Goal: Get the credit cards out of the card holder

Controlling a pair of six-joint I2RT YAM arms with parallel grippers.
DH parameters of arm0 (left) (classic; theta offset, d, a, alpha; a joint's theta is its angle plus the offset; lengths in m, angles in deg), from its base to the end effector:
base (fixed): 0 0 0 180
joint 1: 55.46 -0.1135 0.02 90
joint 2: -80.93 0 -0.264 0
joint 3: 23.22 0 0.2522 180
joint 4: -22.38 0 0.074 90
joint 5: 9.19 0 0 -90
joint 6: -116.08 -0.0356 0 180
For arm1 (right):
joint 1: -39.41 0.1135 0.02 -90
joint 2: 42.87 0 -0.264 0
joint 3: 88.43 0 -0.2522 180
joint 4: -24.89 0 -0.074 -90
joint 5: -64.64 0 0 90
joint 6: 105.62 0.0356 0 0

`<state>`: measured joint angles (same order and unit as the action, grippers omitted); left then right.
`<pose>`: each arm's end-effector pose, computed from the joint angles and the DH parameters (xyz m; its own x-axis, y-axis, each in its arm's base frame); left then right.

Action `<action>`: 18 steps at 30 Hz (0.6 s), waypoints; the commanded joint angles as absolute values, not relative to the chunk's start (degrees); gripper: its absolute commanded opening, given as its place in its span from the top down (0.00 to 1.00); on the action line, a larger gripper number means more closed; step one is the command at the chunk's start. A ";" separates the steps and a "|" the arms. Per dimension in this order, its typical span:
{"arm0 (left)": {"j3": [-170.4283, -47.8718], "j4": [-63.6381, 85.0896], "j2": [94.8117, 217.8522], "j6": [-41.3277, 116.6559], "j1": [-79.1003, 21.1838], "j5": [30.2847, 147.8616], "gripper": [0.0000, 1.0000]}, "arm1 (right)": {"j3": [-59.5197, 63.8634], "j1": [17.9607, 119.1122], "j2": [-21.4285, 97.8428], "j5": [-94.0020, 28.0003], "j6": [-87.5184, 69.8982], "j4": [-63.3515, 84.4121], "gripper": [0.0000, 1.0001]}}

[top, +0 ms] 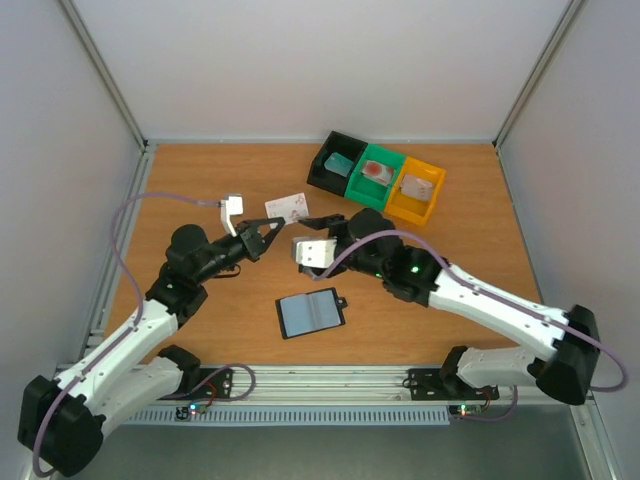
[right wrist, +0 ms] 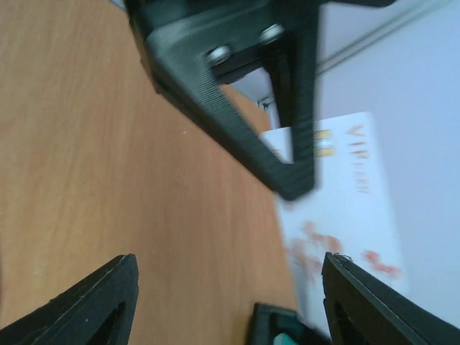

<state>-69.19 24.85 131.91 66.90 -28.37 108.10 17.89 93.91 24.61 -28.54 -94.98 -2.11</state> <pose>0.1800 -0.1104 0.2919 -0.5610 -0.3656 -0.7427 0.5891 0.4541 -0.6684 0.1564 0.2226 0.3457 0.7904 -0.5817 -0.1920 -0.3583 -0.1849 -0.9151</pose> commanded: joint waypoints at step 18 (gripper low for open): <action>-66.93 38.90 129.28 75.94 -28.74 104.41 1.00 | 24.33 94.68 38.16 -18.14 -122.15 43.17 0.45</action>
